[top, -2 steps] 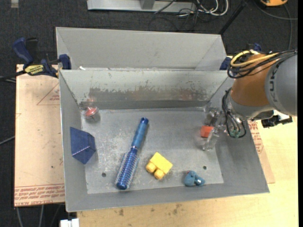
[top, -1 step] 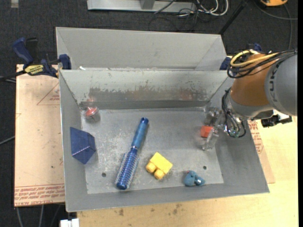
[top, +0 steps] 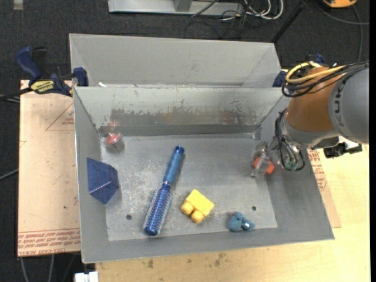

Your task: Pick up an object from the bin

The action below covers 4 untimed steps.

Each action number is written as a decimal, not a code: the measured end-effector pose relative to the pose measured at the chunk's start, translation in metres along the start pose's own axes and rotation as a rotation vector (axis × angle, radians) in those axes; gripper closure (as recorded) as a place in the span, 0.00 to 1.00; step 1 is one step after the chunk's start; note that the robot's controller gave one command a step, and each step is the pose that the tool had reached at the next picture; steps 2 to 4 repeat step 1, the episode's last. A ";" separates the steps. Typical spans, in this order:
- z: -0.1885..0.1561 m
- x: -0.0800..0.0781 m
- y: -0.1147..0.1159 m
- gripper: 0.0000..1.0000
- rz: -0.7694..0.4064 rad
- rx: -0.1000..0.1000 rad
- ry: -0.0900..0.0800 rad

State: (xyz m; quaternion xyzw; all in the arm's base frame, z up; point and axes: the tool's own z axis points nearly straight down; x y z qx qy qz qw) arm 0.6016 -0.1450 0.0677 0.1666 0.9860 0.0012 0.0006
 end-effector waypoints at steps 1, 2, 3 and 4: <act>-0.026 -0.001 0.001 1.00 -0.002 0.001 -0.004; -0.026 -0.001 0.001 1.00 -0.002 0.001 -0.004; -0.026 -0.001 0.001 1.00 -0.002 0.001 -0.004; -0.026 -0.001 0.001 1.00 -0.002 0.001 -0.004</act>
Offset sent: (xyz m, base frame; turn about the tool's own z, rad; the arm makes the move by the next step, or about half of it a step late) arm 0.0001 0.0000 0.0246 0.0000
